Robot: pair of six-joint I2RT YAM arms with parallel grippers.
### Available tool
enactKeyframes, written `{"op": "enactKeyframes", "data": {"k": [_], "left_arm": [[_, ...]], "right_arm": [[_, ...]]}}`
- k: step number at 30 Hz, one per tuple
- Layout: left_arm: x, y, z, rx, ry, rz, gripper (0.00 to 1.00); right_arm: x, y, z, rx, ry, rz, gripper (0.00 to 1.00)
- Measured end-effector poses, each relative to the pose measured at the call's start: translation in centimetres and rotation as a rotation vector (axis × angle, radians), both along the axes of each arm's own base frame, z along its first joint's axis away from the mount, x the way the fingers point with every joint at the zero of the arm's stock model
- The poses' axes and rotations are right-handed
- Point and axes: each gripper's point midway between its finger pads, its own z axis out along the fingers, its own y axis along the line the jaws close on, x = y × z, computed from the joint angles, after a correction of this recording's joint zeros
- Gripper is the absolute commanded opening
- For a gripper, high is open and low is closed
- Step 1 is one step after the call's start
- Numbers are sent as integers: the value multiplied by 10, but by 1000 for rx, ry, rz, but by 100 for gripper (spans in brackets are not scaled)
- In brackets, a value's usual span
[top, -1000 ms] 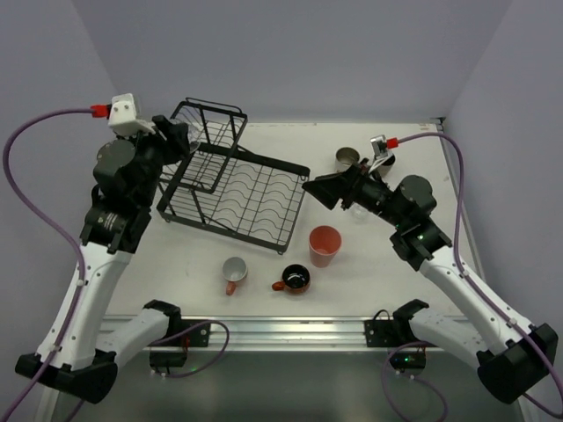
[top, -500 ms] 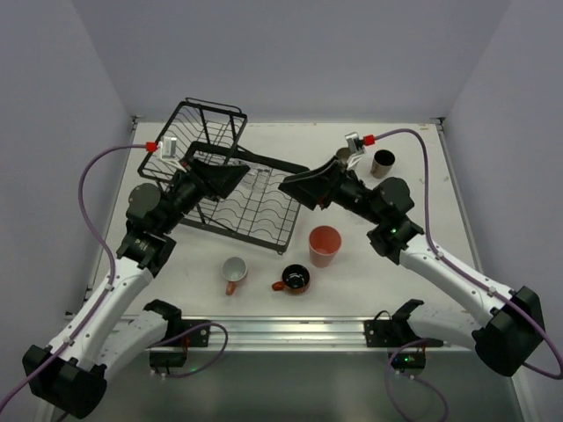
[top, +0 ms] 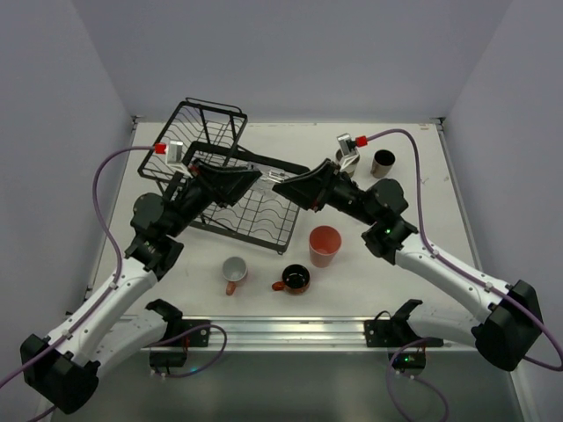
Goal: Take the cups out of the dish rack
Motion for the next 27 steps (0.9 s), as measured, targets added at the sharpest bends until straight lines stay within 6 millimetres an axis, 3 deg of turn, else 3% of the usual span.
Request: {"op": "enactKeyframes", "data": {"k": [2,7,8,10,11,14,17,20,27], "left_arm": [[0,-3,-4,0,9,-8,38],[0,-7,-7,-7,14,-15,38],[0,-8,-7,-11,10,-14,40],[0,-9,-5,-23,5,-15,46],[0,-9,-4,-28,2,-16,56],[-1,-10,-2,-32,-8,-19,81],[-2,-15,-8,-12,2,-31,92],[-2,-16,-12,8,2,-28,100],[-1,-12,-14,72,-2,9,100]], "right_arm": [[-1,0,3,11,-5,4,27],[-4,1,7,29,-9,16,16],[-4,1,8,32,-12,21,9],[-5,0,11,47,-12,25,3],[-5,0,13,54,-12,29,1],[-7,-1,16,63,-19,33,0],[-7,1,9,33,-13,29,0],[-5,0,2,-4,-5,12,0],[-1,-11,-2,-102,-28,-62,0]]}}
